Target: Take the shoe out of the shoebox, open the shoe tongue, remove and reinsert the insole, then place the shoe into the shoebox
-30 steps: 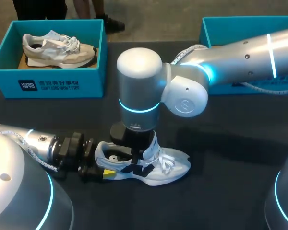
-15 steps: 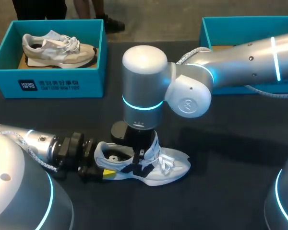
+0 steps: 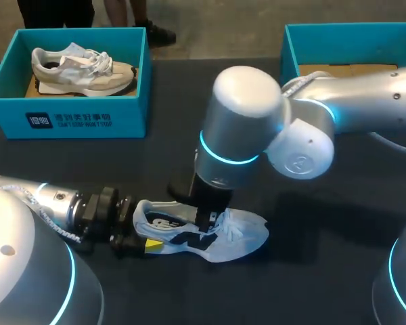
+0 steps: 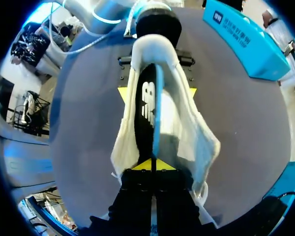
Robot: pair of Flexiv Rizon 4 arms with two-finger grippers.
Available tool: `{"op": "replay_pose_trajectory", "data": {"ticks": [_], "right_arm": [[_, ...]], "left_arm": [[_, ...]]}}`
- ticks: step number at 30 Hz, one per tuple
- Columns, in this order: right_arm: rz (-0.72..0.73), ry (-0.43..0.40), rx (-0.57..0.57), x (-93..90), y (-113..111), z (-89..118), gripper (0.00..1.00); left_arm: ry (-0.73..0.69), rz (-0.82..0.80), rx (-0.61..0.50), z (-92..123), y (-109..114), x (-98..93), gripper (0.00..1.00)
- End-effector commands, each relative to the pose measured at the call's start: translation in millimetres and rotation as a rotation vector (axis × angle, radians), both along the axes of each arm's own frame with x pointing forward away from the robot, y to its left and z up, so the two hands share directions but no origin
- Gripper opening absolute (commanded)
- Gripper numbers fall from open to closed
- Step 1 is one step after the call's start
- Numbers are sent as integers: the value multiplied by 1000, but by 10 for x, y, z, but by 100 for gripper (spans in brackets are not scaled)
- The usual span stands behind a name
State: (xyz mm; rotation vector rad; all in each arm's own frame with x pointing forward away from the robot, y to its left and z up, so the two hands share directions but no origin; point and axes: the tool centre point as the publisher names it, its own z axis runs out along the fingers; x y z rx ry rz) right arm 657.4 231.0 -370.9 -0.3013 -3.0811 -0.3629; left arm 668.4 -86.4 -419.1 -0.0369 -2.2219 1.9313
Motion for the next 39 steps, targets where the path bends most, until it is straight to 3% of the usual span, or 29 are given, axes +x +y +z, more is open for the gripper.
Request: {"op": "replay_pose_trajectory", "data": {"ticks": [1, 14, 26, 27, 28, 29, 35, 39], "right_arm": [[0, -27, 117, -19, -97, 33, 0], [-45, -62, 260, 30, -215, -6, 0], [-12, -110, 268, 69, -37, 241, 0], [-7, -109, 262, 72, -10, 254, 2], [3, -106, 257, 75, 18, 266, 30], [5, -101, 244, 77, 45, 275, 46], [6, -85, 226, 60, 86, 330, 54], [6, -83, 196, 34, 98, 485, 50]], "left_arm": [[1, 3, 2, -16, -10, 11, 0], [1, 3, 2, -16, -10, 11, 0], [1, 3, 2, -16, -10, 11, 0], [1, 3, 2, -16, -10, 11, 0], [1, 3, 2, -16, -10, 11, 0], [1, 3, 2, -16, -10, 11, 0], [1, 3, 2, -16, -10, 11, 0], [1, 3, 2, -16, -10, 11, 0]]}}
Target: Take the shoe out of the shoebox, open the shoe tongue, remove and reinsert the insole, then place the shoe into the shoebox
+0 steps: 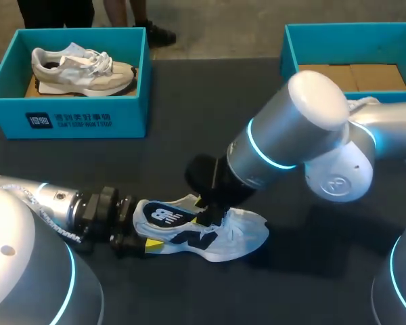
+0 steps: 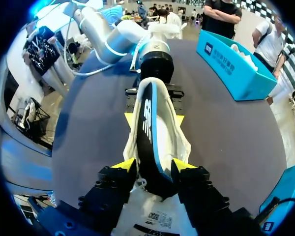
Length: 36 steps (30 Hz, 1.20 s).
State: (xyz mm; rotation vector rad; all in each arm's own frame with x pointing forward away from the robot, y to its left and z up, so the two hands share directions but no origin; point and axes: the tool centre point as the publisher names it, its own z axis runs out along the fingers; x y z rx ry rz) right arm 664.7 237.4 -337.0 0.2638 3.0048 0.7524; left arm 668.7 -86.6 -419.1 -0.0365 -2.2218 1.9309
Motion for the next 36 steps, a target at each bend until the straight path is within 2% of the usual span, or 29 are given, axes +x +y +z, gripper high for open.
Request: {"op": "replay_pose_trajectory", "data": {"ticks": [1, 9, 13, 22, 36], "right_arm": [[-5, 1, -53, -46, 36, 186, 50], [26, 48, -80, -110, 101, 438, 48], [51, 65, -106, -80, 239, 486, 47], [89, 113, -77, 40, 372, 297, 45], [115, 164, -50, 85, 489, 156, 42]], "left_arm": [[0, 3, 2, -16, -8, 7, 0], [0, 3, 2, -16, -8, 7, 0], [0, 3, 2, -16, -8, 7, 0], [0, 3, 2, -16, -8, 7, 0], [0, 3, 2, -16, -8, 7, 0]]}}
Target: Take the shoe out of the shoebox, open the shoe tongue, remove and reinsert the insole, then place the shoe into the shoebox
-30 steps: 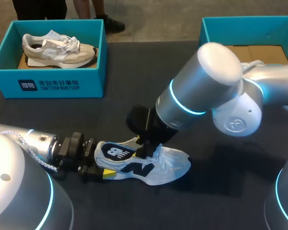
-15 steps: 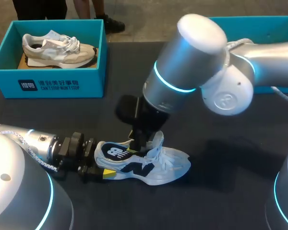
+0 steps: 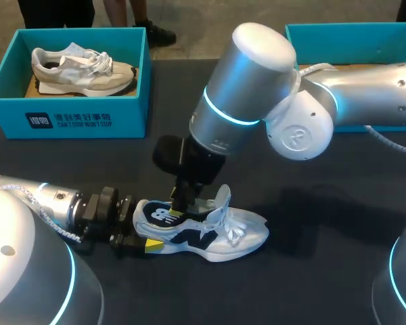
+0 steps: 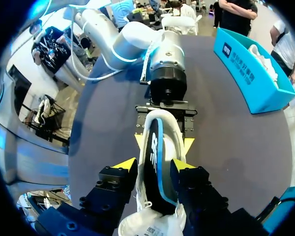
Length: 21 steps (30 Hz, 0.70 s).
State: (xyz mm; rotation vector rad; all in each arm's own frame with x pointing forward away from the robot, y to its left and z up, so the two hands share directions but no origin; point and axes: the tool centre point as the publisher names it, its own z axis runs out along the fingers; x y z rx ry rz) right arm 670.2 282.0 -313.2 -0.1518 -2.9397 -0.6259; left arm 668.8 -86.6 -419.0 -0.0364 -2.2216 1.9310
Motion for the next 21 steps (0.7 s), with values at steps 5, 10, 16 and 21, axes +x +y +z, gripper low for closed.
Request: {"op": "replay_pose_trajectory", "data": {"ticks": [5, 10, 16, 21], "right_arm": [[11, 63, 4, 21, 49, -180, 38], [4, 115, 0, 17, 14, -300, 32], [7, 128, 11, 9, -15, -327, 0], [30, 113, 32, 11, -30, -277, 0]], "left_arm": [[0, 3, 2, -16, -8, 7, 0], [0, 3, 2, -16, -8, 7, 0], [0, 3, 2, -16, -8, 7, 0], [0, 3, 2, -16, -8, 7, 0]]}}
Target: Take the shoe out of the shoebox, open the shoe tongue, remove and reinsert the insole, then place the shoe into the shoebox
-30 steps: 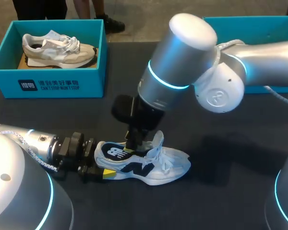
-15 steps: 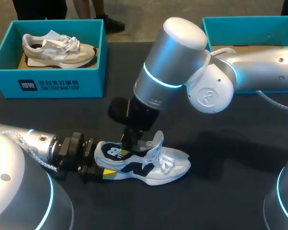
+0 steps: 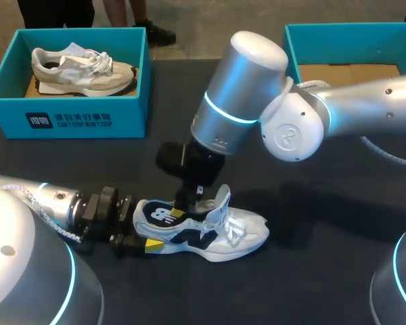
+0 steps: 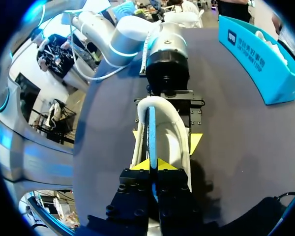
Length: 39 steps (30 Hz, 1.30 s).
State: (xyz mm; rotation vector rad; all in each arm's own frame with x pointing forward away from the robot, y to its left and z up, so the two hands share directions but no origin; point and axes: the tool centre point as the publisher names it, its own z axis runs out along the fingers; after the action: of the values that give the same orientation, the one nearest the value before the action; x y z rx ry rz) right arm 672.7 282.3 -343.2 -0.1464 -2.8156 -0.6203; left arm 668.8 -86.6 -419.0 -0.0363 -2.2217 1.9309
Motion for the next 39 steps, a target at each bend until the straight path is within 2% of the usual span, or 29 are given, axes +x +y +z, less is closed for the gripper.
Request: {"op": "replay_pose_trajectory", "data": {"ticks": [1, 15, 20, 27, 29, 33, 36, 39], "right_arm": [[16, -12, 26, -11, -38, 43, 0], [144, -63, 140, 11, -9, 247, 0], [201, -73, 146, 19, 131, 294, 0], [251, -44, 153, 37, 307, 246, 0], [255, -35, 156, 35, 325, 229, 10], [256, -16, 155, 42, 310, 193, 18], [248, -4, 155, 35, 249, 181, 31], [230, 1, 153, 19, 180, 192, 31]], "left_arm": [[0, 3, 2, -16, -8, 7, 0], [0, 3, 2, -16, -8, 7, 0], [0, 3, 2, -16, -8, 7, 0], [0, 3, 2, -16, -8, 7, 0], [0, 3, 2, -16, -8, 7, 0], [0, 3, 2, -16, -8, 7, 0], [0, 3, 2, -16, -8, 7, 0], [0, 3, 2, -16, -8, 7, 0]]}}
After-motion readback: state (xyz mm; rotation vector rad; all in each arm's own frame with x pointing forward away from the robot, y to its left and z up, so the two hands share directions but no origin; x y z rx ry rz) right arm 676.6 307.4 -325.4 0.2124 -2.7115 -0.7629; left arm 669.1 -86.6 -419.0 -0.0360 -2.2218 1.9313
